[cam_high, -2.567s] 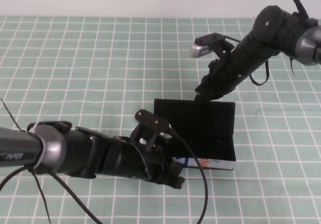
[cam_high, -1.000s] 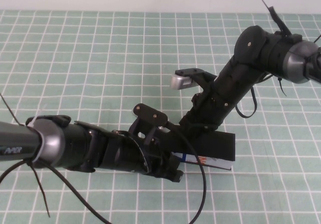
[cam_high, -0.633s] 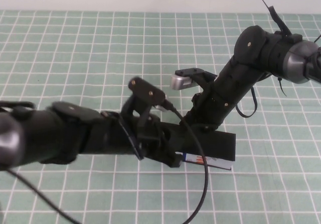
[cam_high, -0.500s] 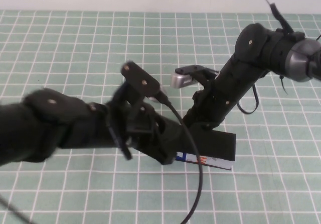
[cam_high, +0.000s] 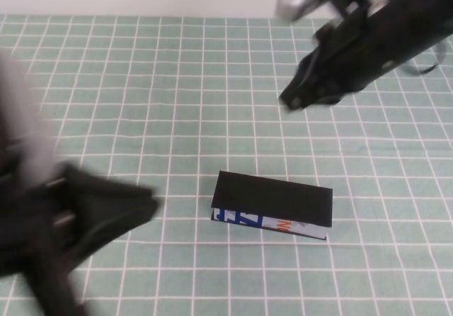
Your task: Return glasses to glasses case
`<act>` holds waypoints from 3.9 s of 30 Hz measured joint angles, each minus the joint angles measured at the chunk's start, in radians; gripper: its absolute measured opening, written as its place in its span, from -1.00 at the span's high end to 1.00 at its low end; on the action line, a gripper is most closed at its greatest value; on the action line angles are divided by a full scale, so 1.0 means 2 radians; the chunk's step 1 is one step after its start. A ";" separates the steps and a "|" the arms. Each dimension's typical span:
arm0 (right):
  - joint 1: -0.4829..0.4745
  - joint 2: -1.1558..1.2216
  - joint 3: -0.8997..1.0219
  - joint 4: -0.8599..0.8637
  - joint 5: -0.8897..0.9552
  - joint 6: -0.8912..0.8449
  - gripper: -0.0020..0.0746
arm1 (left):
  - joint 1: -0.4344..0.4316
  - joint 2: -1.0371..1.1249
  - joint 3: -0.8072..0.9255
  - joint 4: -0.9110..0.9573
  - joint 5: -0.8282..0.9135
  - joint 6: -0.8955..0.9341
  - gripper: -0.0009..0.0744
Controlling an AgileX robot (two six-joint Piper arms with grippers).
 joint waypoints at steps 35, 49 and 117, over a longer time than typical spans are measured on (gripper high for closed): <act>0.000 -0.654 0.675 -0.147 -0.431 0.171 0.98 | 0.000 -0.302 0.085 0.453 0.163 -0.447 0.98; 0.000 -0.661 0.680 -0.145 -0.425 0.171 0.98 | 0.000 -0.302 0.087 0.453 0.165 -0.447 0.98; -0.009 -0.661 0.680 -0.142 -0.404 0.171 0.98 | 0.245 -0.420 0.447 0.240 -0.180 -0.355 0.98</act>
